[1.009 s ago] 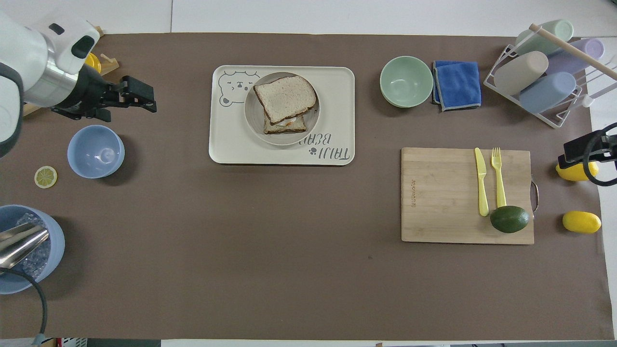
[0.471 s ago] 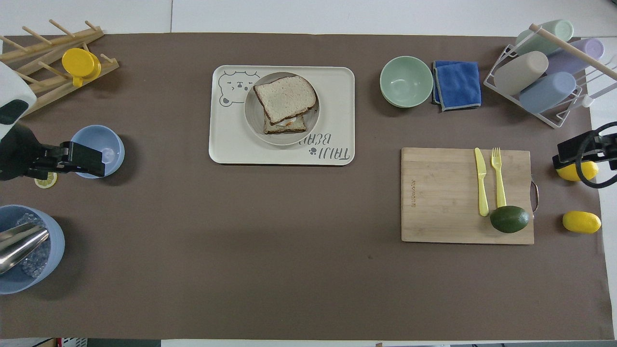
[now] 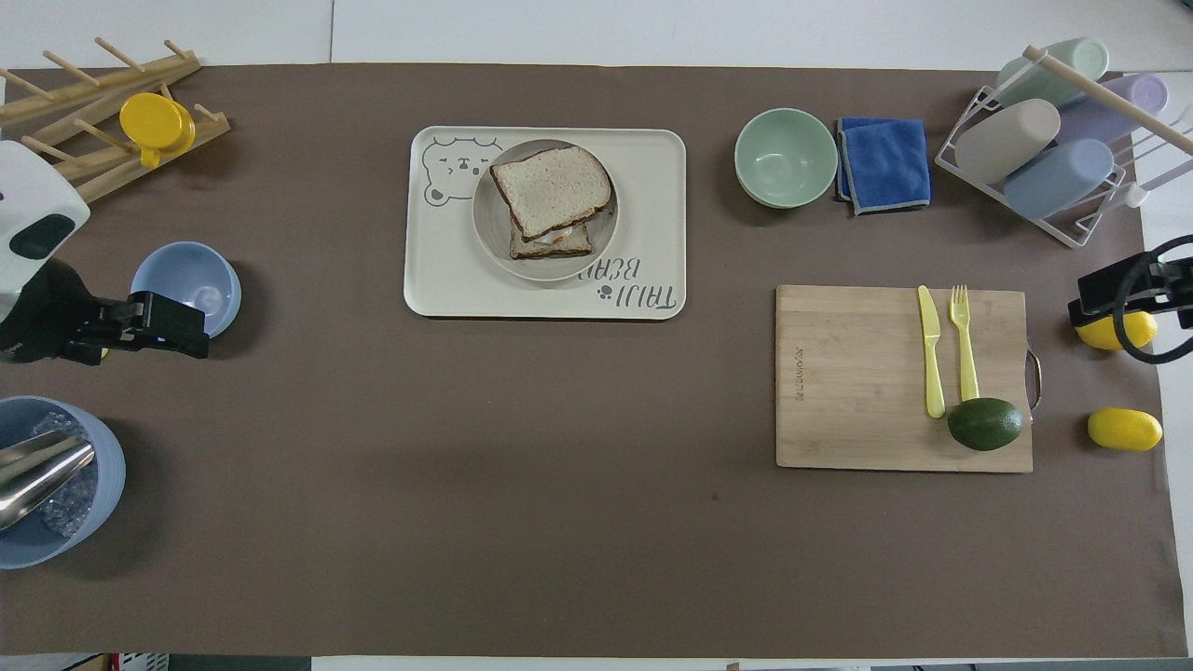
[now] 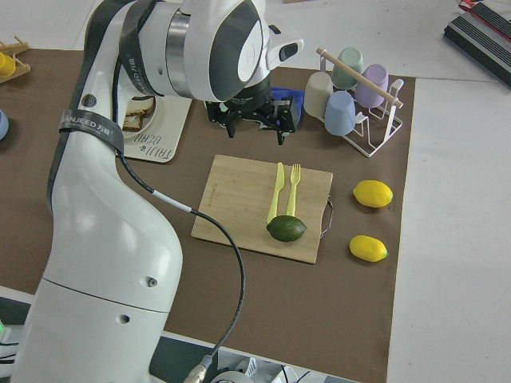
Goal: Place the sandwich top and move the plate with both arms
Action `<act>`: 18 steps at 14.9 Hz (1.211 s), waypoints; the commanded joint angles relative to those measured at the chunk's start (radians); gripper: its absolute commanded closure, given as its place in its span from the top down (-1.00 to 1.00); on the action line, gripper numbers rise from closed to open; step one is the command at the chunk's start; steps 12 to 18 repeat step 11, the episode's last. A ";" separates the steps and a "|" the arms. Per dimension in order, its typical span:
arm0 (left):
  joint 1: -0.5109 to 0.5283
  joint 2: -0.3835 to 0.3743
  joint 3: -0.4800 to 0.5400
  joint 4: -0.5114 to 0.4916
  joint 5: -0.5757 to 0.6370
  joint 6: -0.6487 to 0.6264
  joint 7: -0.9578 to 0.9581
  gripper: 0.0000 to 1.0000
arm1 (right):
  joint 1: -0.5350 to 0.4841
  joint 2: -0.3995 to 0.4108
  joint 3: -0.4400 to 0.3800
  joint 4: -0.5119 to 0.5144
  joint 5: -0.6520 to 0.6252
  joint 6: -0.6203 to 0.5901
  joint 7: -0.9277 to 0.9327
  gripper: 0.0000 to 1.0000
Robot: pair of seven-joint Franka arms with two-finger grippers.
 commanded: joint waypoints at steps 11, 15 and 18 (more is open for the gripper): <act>0.048 0.014 -0.020 -0.003 0.010 -0.014 0.017 1.00 | -0.009 -0.009 0.006 0.001 0.010 0.004 0.002 1.00; 0.048 0.014 -0.020 -0.003 0.010 -0.014 0.017 1.00 | -0.009 -0.009 0.006 0.001 0.010 0.004 0.002 1.00; 0.048 0.014 -0.020 -0.003 0.010 -0.014 0.017 1.00 | -0.009 -0.009 0.006 0.001 0.010 0.004 0.002 1.00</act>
